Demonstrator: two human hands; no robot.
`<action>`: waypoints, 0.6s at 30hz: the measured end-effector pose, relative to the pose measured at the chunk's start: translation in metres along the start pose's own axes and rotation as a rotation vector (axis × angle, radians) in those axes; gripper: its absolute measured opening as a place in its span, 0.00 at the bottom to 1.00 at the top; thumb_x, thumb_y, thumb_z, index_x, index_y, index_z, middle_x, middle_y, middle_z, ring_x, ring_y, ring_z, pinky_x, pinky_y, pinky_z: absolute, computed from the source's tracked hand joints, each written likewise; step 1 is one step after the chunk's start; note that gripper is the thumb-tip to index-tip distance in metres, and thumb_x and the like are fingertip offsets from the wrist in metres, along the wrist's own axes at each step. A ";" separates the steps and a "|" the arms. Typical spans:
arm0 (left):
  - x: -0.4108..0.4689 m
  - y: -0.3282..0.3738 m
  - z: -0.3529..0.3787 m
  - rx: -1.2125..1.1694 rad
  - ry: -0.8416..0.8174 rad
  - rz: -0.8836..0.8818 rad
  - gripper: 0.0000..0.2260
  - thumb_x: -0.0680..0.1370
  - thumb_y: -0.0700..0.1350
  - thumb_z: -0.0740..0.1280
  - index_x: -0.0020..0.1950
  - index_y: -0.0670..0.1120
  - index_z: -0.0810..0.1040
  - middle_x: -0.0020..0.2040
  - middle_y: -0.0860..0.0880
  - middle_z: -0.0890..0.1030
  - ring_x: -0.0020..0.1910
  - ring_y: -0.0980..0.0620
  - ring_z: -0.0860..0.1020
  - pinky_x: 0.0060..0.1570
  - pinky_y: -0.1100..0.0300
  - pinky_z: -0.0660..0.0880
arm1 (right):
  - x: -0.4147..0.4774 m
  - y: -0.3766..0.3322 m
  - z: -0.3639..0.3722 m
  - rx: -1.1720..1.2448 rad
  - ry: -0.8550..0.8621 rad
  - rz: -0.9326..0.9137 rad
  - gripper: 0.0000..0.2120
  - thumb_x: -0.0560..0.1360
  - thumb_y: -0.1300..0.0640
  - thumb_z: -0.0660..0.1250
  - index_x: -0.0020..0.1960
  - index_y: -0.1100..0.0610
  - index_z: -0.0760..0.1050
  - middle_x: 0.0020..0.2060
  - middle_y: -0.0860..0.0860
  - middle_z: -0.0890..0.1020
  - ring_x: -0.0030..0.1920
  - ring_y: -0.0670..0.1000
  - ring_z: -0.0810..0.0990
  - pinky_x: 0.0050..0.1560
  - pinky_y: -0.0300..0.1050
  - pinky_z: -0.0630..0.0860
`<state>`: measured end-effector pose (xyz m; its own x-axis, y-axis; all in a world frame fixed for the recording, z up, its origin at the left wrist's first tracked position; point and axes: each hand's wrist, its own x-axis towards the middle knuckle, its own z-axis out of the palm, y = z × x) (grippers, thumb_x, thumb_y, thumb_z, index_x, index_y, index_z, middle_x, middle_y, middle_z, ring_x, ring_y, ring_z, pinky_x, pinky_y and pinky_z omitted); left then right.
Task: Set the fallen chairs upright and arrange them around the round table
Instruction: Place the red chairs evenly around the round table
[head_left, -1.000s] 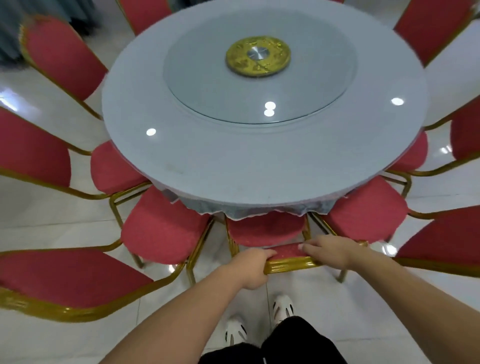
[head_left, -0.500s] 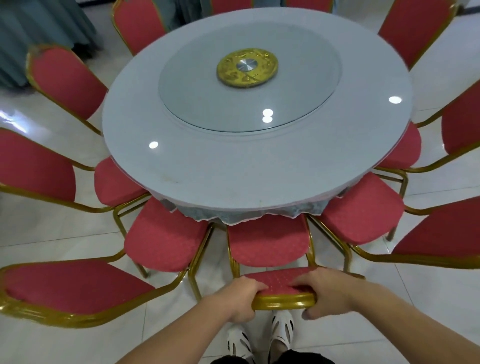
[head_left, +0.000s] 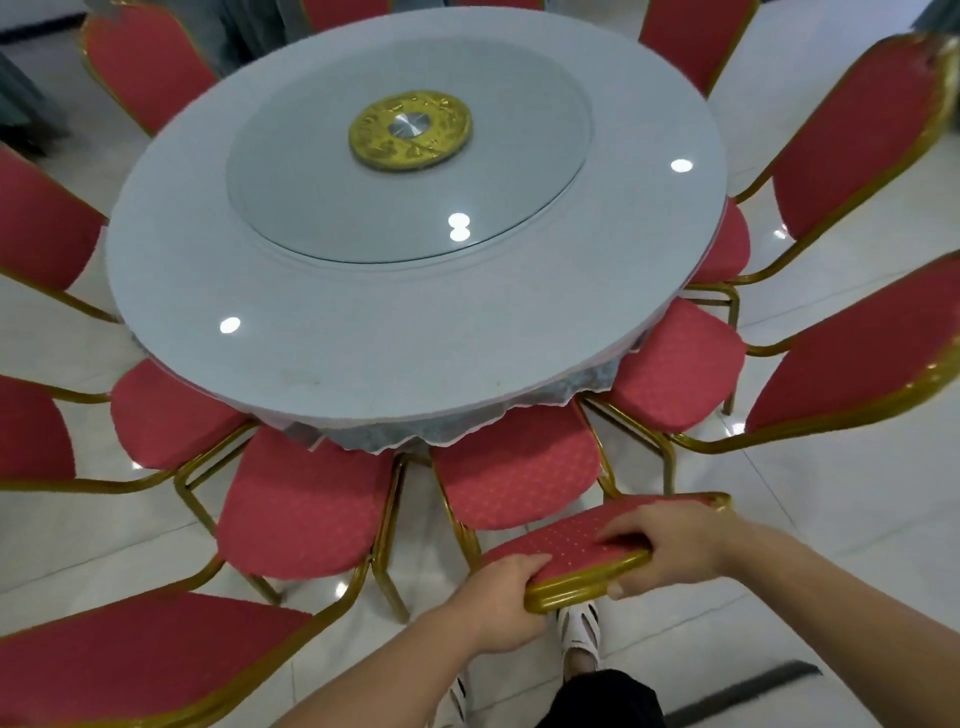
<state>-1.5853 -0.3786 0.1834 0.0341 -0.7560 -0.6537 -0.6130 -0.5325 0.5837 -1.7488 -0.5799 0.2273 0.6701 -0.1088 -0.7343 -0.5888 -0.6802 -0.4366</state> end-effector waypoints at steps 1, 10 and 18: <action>0.001 -0.005 0.001 0.006 0.001 0.019 0.34 0.78 0.47 0.70 0.83 0.52 0.62 0.79 0.49 0.68 0.76 0.50 0.69 0.66 0.67 0.64 | -0.002 -0.005 0.002 -0.051 0.010 0.014 0.37 0.65 0.21 0.65 0.66 0.41 0.75 0.54 0.39 0.81 0.52 0.44 0.80 0.57 0.45 0.79; 0.001 -0.023 0.012 0.055 0.011 0.091 0.34 0.80 0.46 0.68 0.84 0.49 0.59 0.80 0.46 0.68 0.76 0.44 0.69 0.74 0.54 0.67 | -0.007 -0.046 0.033 -0.309 0.212 0.241 0.17 0.79 0.51 0.69 0.67 0.39 0.75 0.49 0.45 0.82 0.50 0.49 0.81 0.53 0.47 0.83; -0.009 -0.017 0.028 0.061 -0.010 0.034 0.20 0.73 0.42 0.68 0.66 0.52 0.76 0.59 0.48 0.81 0.57 0.44 0.80 0.59 0.49 0.79 | -0.014 -0.049 0.064 -0.248 0.321 0.357 0.12 0.79 0.53 0.70 0.62 0.45 0.80 0.47 0.45 0.81 0.47 0.48 0.82 0.50 0.43 0.83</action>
<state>-1.5975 -0.3521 0.1651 0.0049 -0.7695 -0.6386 -0.6610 -0.4817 0.5754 -1.7578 -0.4986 0.2255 0.5750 -0.5542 -0.6019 -0.7071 -0.7066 -0.0248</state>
